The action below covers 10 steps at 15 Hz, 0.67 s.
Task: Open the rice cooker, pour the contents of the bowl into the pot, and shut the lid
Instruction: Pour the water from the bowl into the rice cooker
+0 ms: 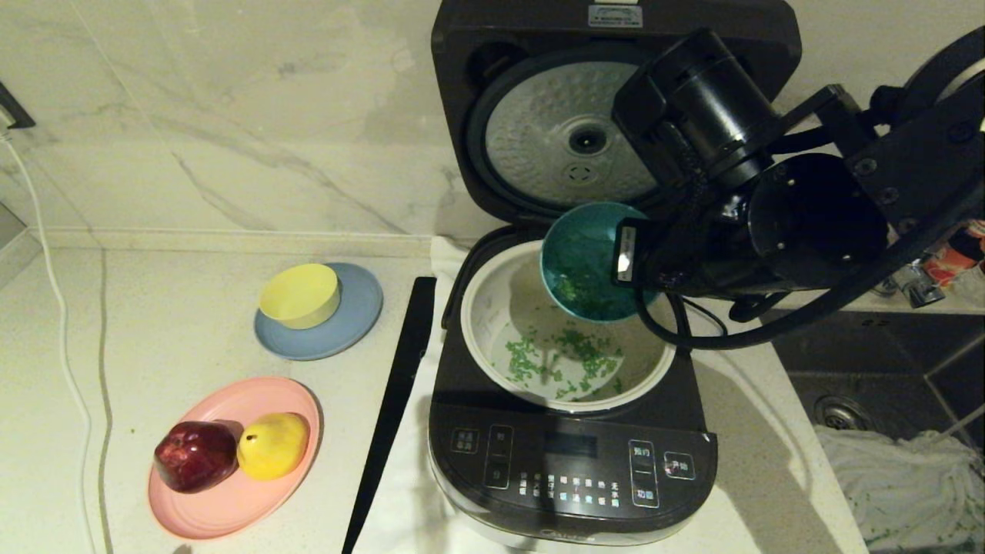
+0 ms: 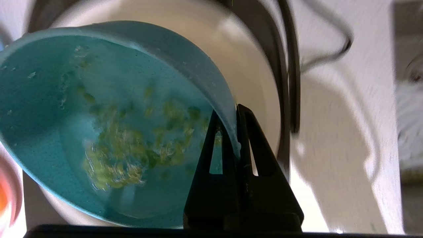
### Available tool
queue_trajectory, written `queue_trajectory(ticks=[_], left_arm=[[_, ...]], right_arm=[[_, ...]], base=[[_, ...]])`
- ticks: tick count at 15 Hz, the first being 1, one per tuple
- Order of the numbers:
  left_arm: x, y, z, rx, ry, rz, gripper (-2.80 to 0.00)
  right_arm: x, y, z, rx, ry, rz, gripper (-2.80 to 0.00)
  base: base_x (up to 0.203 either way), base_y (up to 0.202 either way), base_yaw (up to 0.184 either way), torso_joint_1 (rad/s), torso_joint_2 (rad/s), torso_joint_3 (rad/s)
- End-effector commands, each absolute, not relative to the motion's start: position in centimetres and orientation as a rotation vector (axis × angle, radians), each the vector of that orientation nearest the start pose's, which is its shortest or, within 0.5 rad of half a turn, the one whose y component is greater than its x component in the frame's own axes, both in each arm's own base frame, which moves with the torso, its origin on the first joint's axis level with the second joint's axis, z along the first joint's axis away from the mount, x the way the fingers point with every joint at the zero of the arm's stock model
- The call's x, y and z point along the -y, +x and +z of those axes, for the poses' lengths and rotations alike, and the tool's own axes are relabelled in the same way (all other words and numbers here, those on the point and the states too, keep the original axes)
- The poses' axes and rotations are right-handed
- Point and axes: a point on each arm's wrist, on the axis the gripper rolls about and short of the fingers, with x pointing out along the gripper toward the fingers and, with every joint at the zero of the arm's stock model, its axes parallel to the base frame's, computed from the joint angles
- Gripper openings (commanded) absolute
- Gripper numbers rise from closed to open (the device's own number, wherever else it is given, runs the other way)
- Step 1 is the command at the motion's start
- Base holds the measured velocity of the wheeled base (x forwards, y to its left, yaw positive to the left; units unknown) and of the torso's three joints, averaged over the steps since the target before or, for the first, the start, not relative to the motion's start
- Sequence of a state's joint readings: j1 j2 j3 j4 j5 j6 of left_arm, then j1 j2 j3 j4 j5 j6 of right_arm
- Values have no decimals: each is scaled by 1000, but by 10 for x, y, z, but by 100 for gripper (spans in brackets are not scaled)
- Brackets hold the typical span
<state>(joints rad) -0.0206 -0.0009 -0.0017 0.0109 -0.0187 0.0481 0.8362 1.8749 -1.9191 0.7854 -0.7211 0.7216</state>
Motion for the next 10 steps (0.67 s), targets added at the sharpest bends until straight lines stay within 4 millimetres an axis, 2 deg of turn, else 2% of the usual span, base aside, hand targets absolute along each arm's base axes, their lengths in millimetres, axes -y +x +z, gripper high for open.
queue_trajectory(ticks=[1,4,10], left_arm=[[0,-23,75,-7,49,-39,-280],[0,-23,75,-7,49,-39,-280],[0,-23,75,-7,49,-39,-280]], right_arm=[[-249,237,294,-486,177,-93,-280],[-259,244,279,-413,185,-98,-280],[-274,254,251,-133,230,-66,-280]], base=[[0,0,0,0,0,0],[0,0,0,0,0,0],[0,0,0,0,0,0]])
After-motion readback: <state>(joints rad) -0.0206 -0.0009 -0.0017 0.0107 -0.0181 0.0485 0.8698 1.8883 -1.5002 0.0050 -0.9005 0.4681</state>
